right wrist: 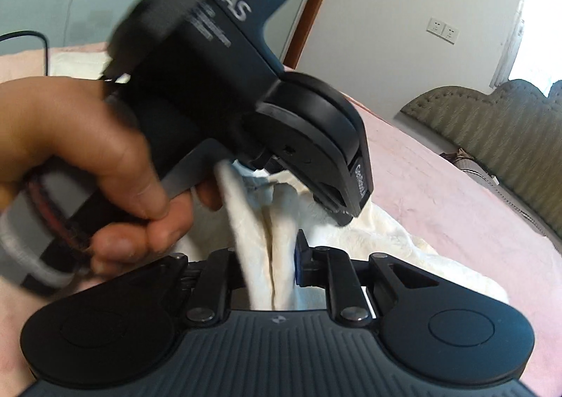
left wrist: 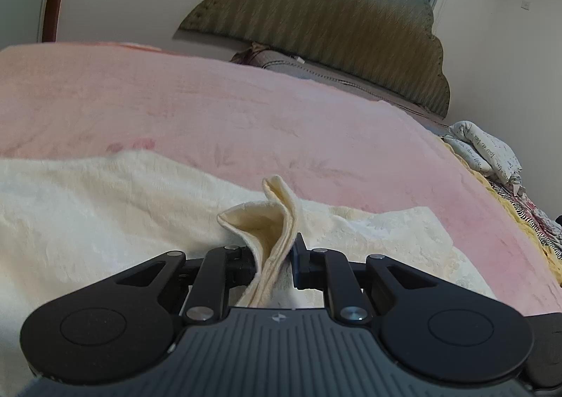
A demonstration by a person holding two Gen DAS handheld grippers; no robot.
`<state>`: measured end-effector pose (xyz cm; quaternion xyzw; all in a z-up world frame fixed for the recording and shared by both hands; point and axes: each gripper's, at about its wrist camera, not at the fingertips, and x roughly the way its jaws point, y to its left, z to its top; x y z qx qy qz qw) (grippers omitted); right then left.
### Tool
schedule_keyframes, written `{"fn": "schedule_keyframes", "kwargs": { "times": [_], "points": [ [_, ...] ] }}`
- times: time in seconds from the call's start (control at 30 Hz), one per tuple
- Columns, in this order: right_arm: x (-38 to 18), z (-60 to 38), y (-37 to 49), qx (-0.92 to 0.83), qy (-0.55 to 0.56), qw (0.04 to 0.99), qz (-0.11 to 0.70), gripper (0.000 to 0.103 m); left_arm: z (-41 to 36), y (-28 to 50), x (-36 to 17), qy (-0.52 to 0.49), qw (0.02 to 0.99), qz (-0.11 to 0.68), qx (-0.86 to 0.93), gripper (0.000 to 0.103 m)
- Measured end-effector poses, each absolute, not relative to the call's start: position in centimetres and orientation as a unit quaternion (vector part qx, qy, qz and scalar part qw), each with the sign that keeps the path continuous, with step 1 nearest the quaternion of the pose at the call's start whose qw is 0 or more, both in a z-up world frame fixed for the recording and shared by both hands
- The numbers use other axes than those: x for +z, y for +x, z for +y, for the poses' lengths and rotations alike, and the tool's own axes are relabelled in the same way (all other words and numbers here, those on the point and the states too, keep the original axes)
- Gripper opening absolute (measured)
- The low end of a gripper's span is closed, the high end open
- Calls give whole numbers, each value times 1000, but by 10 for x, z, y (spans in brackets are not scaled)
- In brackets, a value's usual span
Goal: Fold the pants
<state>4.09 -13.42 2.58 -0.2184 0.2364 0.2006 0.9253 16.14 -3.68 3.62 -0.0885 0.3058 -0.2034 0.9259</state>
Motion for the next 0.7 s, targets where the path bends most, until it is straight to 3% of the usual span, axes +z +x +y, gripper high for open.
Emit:
{"fn": "schedule_keyframes", "kwargs": {
  "times": [0.17, 0.33, 0.47, 0.5, 0.57, 0.7],
  "points": [
    [59, -181, 2, 229, -150, 932, 237, 17, -40, 164, 34, -77, 927, 309, -198, 19],
    [69, -261, 12, 121, -85, 955, 258, 24, -43, 161, 29, -70, 928, 314, -187, 19],
    [36, -293, 20, 116, -94, 914, 377, 24, -39, 161, 31, -61, 924, 329, -186, 31],
    [35, -296, 12, 120, -100, 915, 373, 24, -38, 161, 32, -60, 924, 333, -179, 34],
    [39, -309, -7, 127, -64, 917, 374, 25, -33, 158, 36, -56, 929, 333, -152, 50],
    [63, -326, 1, 123, 7, 939, 321, 26, -24, 143, 51, -47, 946, 305, -100, 56]
  ]
}}
